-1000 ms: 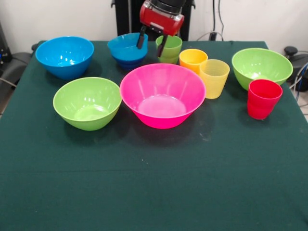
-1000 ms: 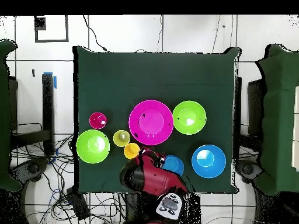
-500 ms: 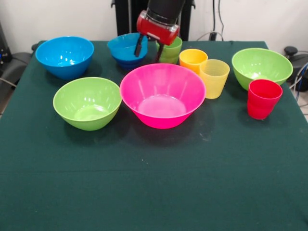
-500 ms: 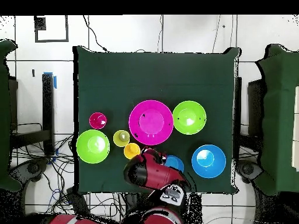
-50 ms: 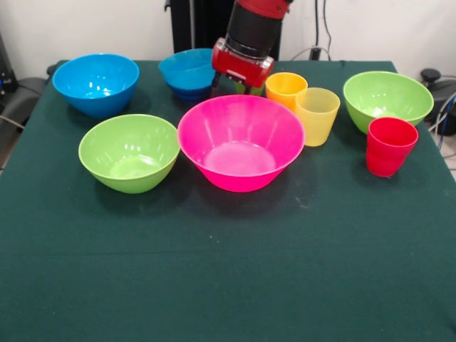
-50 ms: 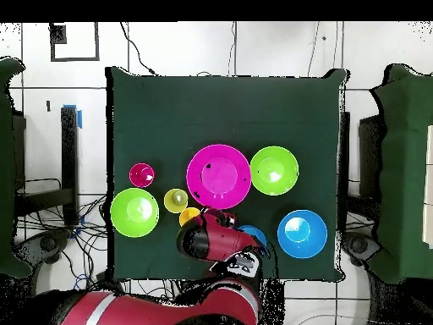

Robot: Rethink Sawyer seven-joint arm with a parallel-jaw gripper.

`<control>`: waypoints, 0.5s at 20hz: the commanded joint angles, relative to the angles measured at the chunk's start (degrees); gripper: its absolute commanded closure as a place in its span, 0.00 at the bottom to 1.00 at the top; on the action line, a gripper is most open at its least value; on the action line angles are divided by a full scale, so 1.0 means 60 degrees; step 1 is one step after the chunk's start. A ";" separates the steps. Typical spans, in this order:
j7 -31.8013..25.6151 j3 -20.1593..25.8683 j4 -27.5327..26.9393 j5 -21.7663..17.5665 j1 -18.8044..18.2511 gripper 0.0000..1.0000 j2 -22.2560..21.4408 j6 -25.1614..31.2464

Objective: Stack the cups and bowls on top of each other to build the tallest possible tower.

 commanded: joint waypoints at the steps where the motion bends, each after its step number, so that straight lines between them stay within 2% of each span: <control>1: 0.0515 0.1260 -0.1095 -0.0544 -0.0016 0.00 0.0406 0.0325; 7: 0.0571 0.1296 -0.1162 -0.0657 -0.0056 0.00 0.0373 0.0412; 10: 0.0622 0.1016 -0.1029 -0.0528 0.0249 0.00 0.0003 0.0819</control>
